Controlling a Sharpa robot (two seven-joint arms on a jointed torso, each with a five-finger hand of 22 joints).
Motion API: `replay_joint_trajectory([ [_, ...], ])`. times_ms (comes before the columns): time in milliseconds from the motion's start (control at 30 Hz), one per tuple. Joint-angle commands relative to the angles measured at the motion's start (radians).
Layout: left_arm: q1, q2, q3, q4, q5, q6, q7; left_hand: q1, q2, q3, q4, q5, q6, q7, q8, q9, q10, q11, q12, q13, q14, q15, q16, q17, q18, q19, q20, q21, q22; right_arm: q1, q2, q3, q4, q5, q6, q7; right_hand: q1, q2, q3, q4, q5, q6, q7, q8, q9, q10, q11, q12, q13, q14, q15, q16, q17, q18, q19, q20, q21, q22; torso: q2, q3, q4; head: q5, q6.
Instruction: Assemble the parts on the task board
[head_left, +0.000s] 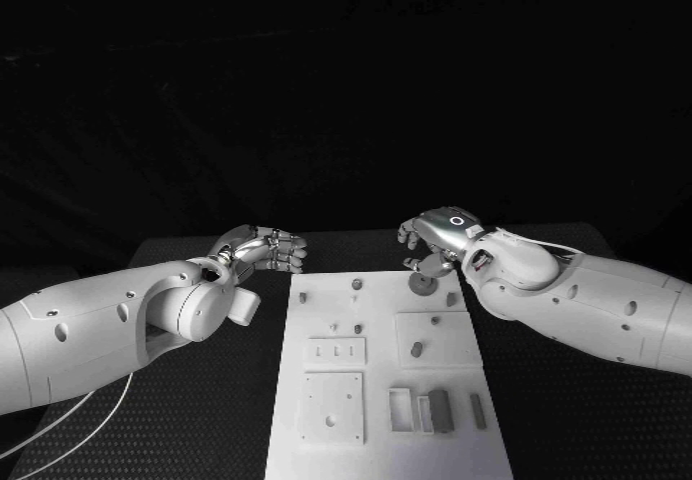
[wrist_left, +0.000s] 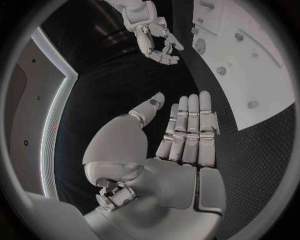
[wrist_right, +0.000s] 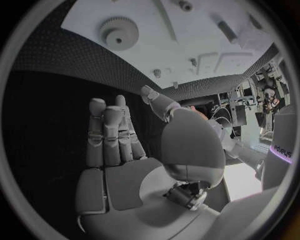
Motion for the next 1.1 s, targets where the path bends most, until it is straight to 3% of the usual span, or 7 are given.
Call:
replay_joint_trajectory([
  [33,0.002,0.001,0.001,0.004,0.003,0.028,0.021,-0.004,-0.008,-0.001,-0.002,0.006,-0.001,0.007,-0.004,-0.001,0.002,0.008,-0.004,0.001,0.004,0.002,-0.007,0.001,0.011,-0.003,0.003,-0.006,0.001,0.003,-0.021,-0.001,0.000,0.112,0.121,0.005,0.000,-0.021,-0.022,0.001,0.000,-0.024,0.004,-0.005,0.007,0.054,-0.035,0.086,0.100,-0.007,-0.034,0.015,0.003,0.029,-0.004,-0.002,0.003,0.020,-0.002,0.0044,-0.0117,0.000,0.004],
  [67,0.002,0.001,0.001,0.003,0.003,0.026,0.019,-0.004,-0.008,-0.001,-0.002,0.006,-0.001,0.007,-0.004,-0.001,0.002,0.008,-0.005,0.001,0.004,0.002,-0.007,0.001,0.011,-0.003,0.003,-0.006,0.001,0.003,-0.025,-0.001,-0.009,0.131,0.138,0.006,0.003,-0.021,-0.031,0.000,-0.002,-0.028,-0.001,-0.003,0.011,0.051,-0.042,0.136,0.169,-0.008,-0.041,0.024,0.006,0.029,-0.002,-0.003,0.006,0.020,-0.002,0.0055,-0.0121,-0.001,0.004],
  [133,0.001,0.002,0.001,0.003,0.003,0.028,0.018,-0.004,-0.008,-0.001,-0.002,0.006,-0.002,0.007,-0.004,-0.001,0.002,0.008,-0.005,0.001,0.004,0.002,-0.007,0.001,0.011,-0.003,0.003,-0.007,0.001,0.003,-0.026,-0.001,-0.029,0.137,0.161,0.012,0.004,0.008,-0.064,-0.006,0.003,-0.037,-0.023,0.003,0.023,-0.108,-0.052,0.512,0.615,-0.005,-0.063,0.118,0.050,0.029,0.011,-0.008,0.034,0.025,-0.002,0.0071,-0.0135,-0.003,0.004],
  [167,0.001,0.003,0.001,0.003,0.003,0.028,0.018,-0.004,-0.008,-0.001,-0.002,0.006,-0.002,0.007,-0.004,-0.001,0.002,0.008,-0.005,0.001,0.004,0.002,-0.007,0.002,0.011,-0.003,0.003,-0.007,0.001,0.003,-0.025,-0.001,-0.039,0.137,0.181,0.015,-0.001,-0.010,-0.067,-0.009,-0.004,-0.041,-0.019,0.001,0.023,-0.142,-0.057,0.628,0.724,-0.017,-0.050,0.152,0.074,0.029,0.009,-0.009,0.040,0.025,-0.002,0.0083,-0.0144,-0.003,0.004],
  [300,0.001,0.006,0.001,-0.002,0.003,0.028,0.018,-0.003,-0.008,0.000,-0.002,0.006,-0.002,0.007,-0.005,-0.001,0.002,0.008,-0.005,0.001,0.004,0.002,-0.007,0.002,0.011,-0.003,0.003,-0.007,0.001,0.002,-0.005,-0.001,-0.081,0.140,0.217,0.025,-0.008,-0.022,-0.046,-0.001,-0.003,-0.049,-0.001,-0.007,0.022,-0.276,-0.051,0.946,1.000,-0.051,-0.047,0.287,0.169,0.029,0.014,-0.024,0.100,0.028,-0.001,0.0104,-0.0130,-0.010,0.002],
  [667,0.001,0.019,0.000,-0.015,0.003,0.032,0.016,-0.003,-0.006,0.000,-0.002,0.006,-0.002,0.007,-0.005,-0.001,0.002,0.008,-0.006,0.002,0.004,0.002,-0.008,0.003,0.011,-0.003,0.003,-0.007,0.002,-0.015,0.070,-0.002,-0.210,0.211,0.230,0.066,-0.014,-0.007,-0.026,0.010,0.000,-0.050,0.000,-0.005,0.027,-0.287,-0.048,1.065,1.045,-0.032,-0.044,0.360,0.258,0.029,0.016,-0.042,0.172,0.025,-0.001,0.0071,-0.0085,-0.017,-0.003],
  [1100,0.001,0.015,0.000,-0.015,0.002,0.031,0.013,-0.004,-0.006,0.000,-0.001,0.006,-0.003,0.008,-0.006,0.000,0.002,0.008,-0.007,0.002,0.004,0.003,-0.010,0.004,0.011,-0.003,0.004,-0.007,0.002,-0.028,0.079,-0.002,-0.228,0.232,0.268,0.090,-0.021,0.011,-0.021,0.016,0.000,-0.016,-0.002,0.014,0.037,-0.285,-0.049,1.091,1.041,-0.017,-0.045,0.372,0.284,0.029,0.013,-0.047,0.193,0.024,0.000,0.0058,-0.0080,-0.017,-0.014],
])
